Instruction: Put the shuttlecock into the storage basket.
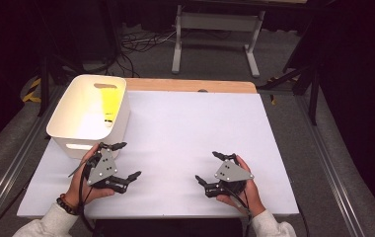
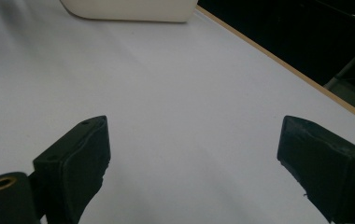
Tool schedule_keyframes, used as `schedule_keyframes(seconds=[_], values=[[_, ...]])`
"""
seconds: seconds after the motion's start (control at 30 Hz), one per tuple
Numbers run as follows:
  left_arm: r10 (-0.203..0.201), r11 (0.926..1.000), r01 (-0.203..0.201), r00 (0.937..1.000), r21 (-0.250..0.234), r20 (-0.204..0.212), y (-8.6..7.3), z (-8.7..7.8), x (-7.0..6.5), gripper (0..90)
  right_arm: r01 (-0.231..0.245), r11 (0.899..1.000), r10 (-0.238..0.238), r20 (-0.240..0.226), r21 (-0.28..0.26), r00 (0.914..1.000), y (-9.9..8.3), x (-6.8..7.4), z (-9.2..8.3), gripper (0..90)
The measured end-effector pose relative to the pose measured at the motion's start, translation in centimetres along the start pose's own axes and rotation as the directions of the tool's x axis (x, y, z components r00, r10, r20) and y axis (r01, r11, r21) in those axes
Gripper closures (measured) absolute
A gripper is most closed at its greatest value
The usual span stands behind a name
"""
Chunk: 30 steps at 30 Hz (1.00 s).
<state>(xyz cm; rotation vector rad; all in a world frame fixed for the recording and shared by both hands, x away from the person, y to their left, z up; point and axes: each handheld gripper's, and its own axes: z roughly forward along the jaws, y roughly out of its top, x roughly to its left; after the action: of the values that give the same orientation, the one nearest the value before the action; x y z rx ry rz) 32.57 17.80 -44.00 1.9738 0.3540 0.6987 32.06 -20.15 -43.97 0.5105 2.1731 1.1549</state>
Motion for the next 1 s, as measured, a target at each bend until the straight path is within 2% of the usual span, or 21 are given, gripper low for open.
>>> schedule_keyframes(seconds=[0.2,0.33,0.43,0.53,0.6,0.67,0.87,0.93,1.0], values=[[-0.009,0.9999,0.009,1.0,0.009,0.001,-0.7,-0.1,-0.4,6.1,0.001,1.0,-0.001,0.003,-0.001,1.0,0.0,0.1,0.0,9.9],[-0.037,0.9991,0.036,0.9993,0.022,0.003,-1.8,-0.3,-0.7,6.1,0.003,1.0,-0.003,0.007,-0.005,1.0,0.0,0.1,0.0,9.9],[-0.075,0.9965,0.074,0.9972,0.039,0.009,-2.9,-0.6,-1.1,6.1,0.0,1.0,0.0,0.011,-0.01,0.9999,-0.1,0.0,0.0,9.8],[-0.081,0.9951,0.081,0.9967,0.057,0.003,-3.5,-0.8,-1.3,5.0,-0.01,1.0,0.01,0.016,-0.014,0.9998,-0.2,-0.1,0.0,9.8],[-0.109,0.992,0.108,0.994,0.065,0.004,-4.1,-1.0,-1.4,4.9,-0.019,1.0,0.02,0.017,-0.014,0.9997,-0.3,-0.2,0.0,9.7],[-0.112,0.9912,0.111,0.9937,0.072,0.006,-4.3,-1.2,-1.4,4.4,-0.009,1.0,0.009,0.021,-0.01,0.9997,-0.4,-0.1,-0.1,9.6],[-0.132,0.9891,0.133,0.9912,0.065,-0.009,-4.6,-1.6,-1.4,4.1,-0.017,1.0,0.017,0.017,-0.018,0.9997,-0.4,-0.1,-0.3,9.5],[-0.157,0.9862,0.156,0.9876,0.054,0.0,-4.7,-1.6,-1.3,4.1,-0.016,1.0,0.017,0.017,-0.022,0.9997,-0.3,0.0,-0.4,9.4],[-0.152,0.987,0.152,0.9884,0.052,-0.006,-4.6,-1.6,-1.2,4.1,-0.018,1.0,0.019,0.019,-0.022,0.9996,-0.4,-0.1,-0.6,9.0]])
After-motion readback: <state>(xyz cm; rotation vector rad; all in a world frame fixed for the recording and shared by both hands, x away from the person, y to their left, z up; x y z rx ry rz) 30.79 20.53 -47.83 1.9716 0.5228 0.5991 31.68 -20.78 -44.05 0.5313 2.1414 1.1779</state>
